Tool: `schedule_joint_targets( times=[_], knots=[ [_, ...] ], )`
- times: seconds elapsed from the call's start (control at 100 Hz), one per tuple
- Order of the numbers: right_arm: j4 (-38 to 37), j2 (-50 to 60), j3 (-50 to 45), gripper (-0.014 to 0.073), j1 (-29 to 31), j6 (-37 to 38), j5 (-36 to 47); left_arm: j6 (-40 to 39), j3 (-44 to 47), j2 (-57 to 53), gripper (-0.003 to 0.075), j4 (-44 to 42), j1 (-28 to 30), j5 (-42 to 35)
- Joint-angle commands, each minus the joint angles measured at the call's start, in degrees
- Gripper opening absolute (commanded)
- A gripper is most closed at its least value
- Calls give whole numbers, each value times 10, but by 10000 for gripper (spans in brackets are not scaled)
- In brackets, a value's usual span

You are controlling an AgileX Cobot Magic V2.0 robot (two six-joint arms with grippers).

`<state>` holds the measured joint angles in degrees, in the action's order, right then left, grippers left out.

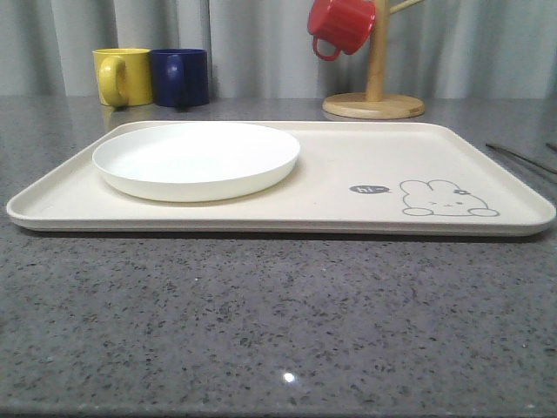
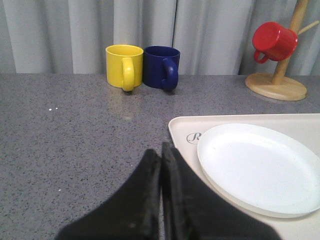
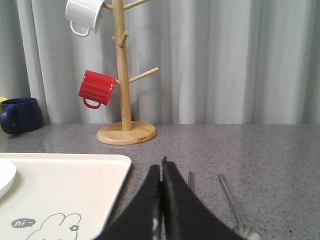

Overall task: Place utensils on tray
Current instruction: 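Release the plate and raise the left gripper away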

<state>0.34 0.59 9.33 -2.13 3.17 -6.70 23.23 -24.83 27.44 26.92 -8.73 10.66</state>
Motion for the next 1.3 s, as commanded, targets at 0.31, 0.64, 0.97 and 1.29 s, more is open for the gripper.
schedule_joint_targets(
  times=[0.31,0.64,0.97,1.29],
  knots=[
    [16,-262,319,-68,4,-2,-344,0,-15,1,-17,4,-2,-44],
    [18,-417,378,-59,4,-2,-362,0,-15,1,-17,4,-2,-44],
    [21,-454,378,420,4,-2,-396,0,-15,1,-17,4,-2,-44],
    [38,-514,424,403,4,-2,-391,0,-15,1,-17,4,-2,-44]
  ],
)
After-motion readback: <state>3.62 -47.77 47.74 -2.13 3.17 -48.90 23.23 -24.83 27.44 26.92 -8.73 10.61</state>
